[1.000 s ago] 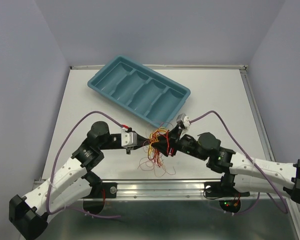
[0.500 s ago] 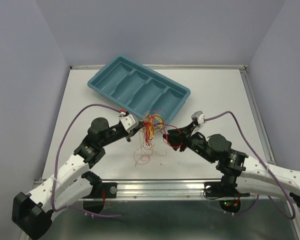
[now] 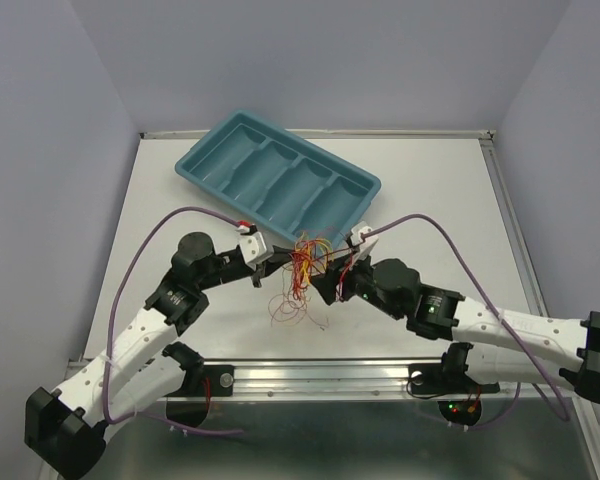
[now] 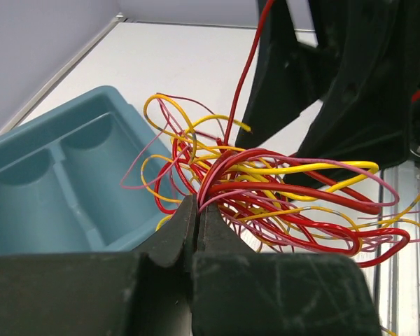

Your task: Untangle the cables

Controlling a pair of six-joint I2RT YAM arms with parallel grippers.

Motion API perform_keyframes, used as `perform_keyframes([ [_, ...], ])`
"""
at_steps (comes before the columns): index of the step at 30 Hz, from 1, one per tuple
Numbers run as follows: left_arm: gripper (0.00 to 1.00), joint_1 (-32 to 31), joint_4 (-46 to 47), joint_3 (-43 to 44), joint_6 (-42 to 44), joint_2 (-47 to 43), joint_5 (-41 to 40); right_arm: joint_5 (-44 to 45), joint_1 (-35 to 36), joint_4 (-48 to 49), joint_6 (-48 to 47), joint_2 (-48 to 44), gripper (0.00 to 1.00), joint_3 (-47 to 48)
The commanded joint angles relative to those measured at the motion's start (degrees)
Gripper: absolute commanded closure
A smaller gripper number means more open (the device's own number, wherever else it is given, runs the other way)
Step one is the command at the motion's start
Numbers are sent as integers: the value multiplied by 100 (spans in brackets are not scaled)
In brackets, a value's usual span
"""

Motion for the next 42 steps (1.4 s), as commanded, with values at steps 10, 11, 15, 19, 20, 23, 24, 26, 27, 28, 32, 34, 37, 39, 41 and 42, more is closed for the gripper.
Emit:
perform_keyframes([
  [10,100,19,262,372,-200,360,1451,-829,29,2107,-396,48,39,-513],
  [11,100,19,279,363,-209,360,1486,-856,37,2160,-405,22,43,-548],
  [15,100,10,323,345,-279,291,1707,-480,37,1891,-335,144,91,-426],
  [19,100,19,350,284,-227,-130,971,600,37,1126,-80,346,99,4],
  [20,100,19,402,232,-261,-254,559,960,37,941,-10,382,99,49],
  [23,100,27,779,-14,-288,-825,-1285,2810,29,159,646,382,99,250],
  [24,100,19,780,-15,-262,-1035,-1578,3148,37,-278,780,365,100,286],
  [26,100,27,850,-50,-218,-1177,-2471,3929,29,-606,1070,190,99,339],
  [27,100,36,877,-76,-209,-1212,-2764,4125,29,-738,1141,93,99,348],
  [28,100,36,921,-94,-200,-1221,-3011,4310,29,-1062,1194,5,100,357],
  [32,100,71,1061,-164,-156,-1143,-4004,5075,29,-1819,1546,-548,100,418],
  [34,100,89,1132,-130,-156,-1046,-4427,5313,29,-2014,1652,-979,99,348],
  [37,100,124,1141,-94,-182,-950,-4674,5515,29,-2093,1652,-1549,99,225],
  [39,100,159,1141,-85,-174,-905,-4683,5630,29,-2137,1626,-1936,99,164],
  [41,100,186,1132,-59,-174,-835,-4832,5717,29,-2181,1617,-2157,99,137],
  [42,100,194,1141,-42,-156,-783,-4885,5727,29,-2242,1617,-2254,99,137],
])
